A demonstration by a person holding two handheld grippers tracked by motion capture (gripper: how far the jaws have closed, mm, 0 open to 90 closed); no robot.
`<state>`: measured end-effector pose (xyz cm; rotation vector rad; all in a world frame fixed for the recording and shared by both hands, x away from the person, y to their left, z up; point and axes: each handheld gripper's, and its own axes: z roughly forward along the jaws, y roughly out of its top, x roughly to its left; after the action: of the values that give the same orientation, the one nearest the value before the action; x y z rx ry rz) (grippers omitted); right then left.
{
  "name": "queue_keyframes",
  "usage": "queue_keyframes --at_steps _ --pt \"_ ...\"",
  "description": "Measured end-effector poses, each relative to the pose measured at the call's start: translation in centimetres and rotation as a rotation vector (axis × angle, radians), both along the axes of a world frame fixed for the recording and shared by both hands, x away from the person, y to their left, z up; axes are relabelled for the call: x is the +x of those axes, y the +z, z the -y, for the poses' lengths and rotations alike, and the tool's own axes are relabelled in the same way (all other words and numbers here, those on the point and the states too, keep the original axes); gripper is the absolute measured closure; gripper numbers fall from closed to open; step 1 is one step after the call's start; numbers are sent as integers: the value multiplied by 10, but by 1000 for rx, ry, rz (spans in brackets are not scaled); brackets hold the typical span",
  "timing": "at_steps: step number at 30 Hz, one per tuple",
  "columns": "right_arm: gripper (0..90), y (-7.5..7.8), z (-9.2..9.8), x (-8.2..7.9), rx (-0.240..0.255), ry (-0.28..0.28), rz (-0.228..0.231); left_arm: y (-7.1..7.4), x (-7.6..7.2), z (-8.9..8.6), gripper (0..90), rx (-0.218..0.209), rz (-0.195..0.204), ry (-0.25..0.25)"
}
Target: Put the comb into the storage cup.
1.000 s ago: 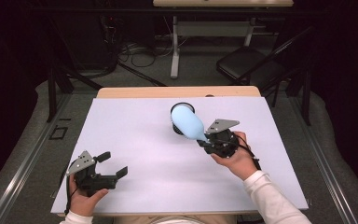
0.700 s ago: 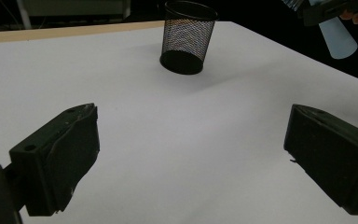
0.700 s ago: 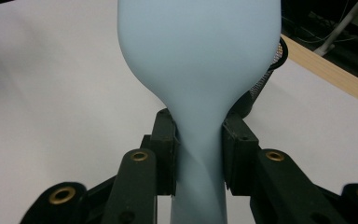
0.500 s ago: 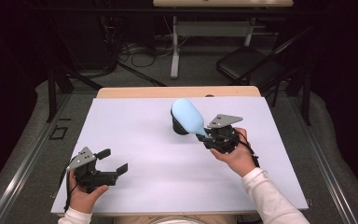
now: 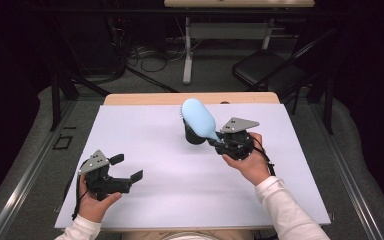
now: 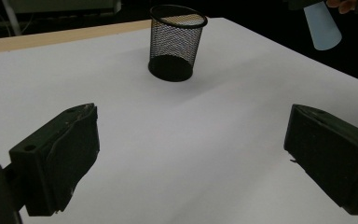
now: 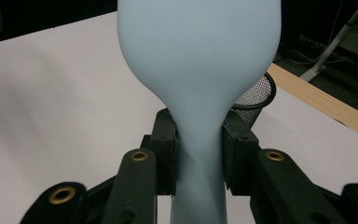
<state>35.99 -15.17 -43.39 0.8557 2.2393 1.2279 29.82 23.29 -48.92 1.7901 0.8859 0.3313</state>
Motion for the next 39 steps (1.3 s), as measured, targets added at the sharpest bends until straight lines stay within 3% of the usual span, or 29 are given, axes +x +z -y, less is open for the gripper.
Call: queue_keyframes --at_steps 5,13,21,30,39 --pt "697 2 -2 0 -3 1 10 5 5 6 34 15 -6 -13" --pt "697 2 -3 1 14 -7 23 23 15 13 33 -35 -22 -26" --pt "697 1 -8 -1 5 -8 43 44 27 22 34 -35 -23 -29" --pt "697 1 -11 -2 10 -10 54 67 39 30 34 -40 14 -41" --pt "697 1 -12 -3 27 -15 68 73 49 40 34 -42 6 -60"
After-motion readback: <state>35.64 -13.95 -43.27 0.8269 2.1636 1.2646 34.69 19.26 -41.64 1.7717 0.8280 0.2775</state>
